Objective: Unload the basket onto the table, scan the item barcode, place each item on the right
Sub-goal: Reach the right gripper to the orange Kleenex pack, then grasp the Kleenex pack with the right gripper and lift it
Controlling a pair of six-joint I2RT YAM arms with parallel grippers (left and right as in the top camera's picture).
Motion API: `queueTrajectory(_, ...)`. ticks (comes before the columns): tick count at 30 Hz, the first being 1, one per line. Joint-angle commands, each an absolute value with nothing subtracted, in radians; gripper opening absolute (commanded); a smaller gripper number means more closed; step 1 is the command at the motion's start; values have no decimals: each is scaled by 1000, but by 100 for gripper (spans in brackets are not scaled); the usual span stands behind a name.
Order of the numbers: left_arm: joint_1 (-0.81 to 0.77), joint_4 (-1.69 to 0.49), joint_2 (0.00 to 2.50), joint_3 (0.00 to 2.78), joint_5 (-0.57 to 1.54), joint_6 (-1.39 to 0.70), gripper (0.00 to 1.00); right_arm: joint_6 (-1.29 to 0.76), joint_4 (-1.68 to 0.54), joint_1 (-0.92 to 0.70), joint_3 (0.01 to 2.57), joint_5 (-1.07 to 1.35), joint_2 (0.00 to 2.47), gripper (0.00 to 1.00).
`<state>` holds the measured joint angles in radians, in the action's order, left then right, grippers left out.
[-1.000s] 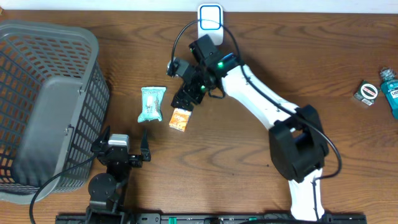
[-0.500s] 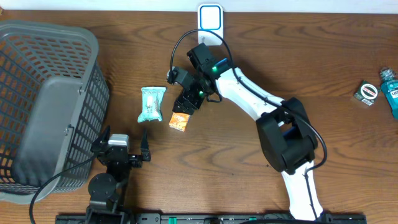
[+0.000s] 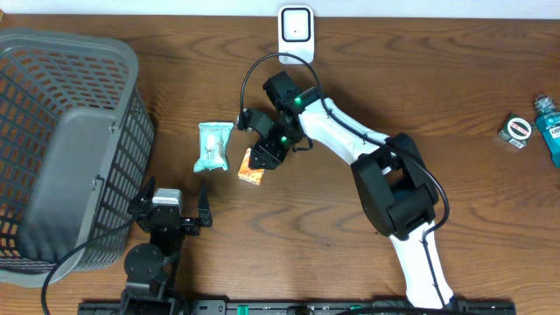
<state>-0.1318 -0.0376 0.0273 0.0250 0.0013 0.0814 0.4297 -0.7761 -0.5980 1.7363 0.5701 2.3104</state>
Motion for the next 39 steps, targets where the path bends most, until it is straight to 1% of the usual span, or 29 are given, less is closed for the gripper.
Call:
queueTrajectory(1,-130,-73,25,4,-12,76,98,444,-795,-629,1733,554,2325,53)
queueTrajectory(3,-130,-73,25,4,-12,76,98,443,-800,-638,1733,547,2326,45)
queueTrajectory(4,-130,-73,25,4,-12,76,98,443,-800,-644,1733,535,2327,37)
queueTrajectory(6,-130,-73,25,4,-12,76,98,439,-796,-651,1733,494,2327,9)
queueTrajectory(7,-130,-73,25,4,-12,76,98,413,-791,-654,1733,461,2327,1)
queueTrajectory(9,-130,-73,25,4,-12,76,98,312,-771,-654,1734,395,2326,1)
queueTrajectory(11,-130,-73,25,4,-12,76,98,133,-764,-641,1749,309,2326,1)
queueTrajectory(17,-130,-73,25,4,-12,76,98,-206,-846,-562,1794,297,2265,1)
queueTrajectory(18,-130,-73,25,4,-12,76,98,-302,-875,-531,1794,297,2230,1)
queueTrajectory(22,-130,-73,25,4,-12,76,98,-537,-994,-459,1794,298,2149,1)
queueTrajectory(23,-130,-73,25,4,-12,76,98,-622,-1070,-427,1794,298,2119,1)
queueTrajectory(25,-130,-73,25,4,-12,76,98,-661,-1124,-401,1794,298,2098,1)
queueTrajectory(27,-130,-73,25,4,-12,76,97,-639,-1164,-380,1794,295,2088,2)
queueTrajectory(33,-130,-73,25,4,-12,76,98,-612,-1179,-372,1769,222,2089,2)
queueTrajectory(36,-130,-73,25,4,-12,76,98,-612,-1177,-383,1769,172,2091,35)
queueTrajectory(37,-130,-73,25,4,-12,76,98,-612,-1177,-387,1769,159,2091,38)
queueTrajectory(39,-130,-73,25,4,-12,76,98,-613,-1171,-394,1769,134,2091,39)
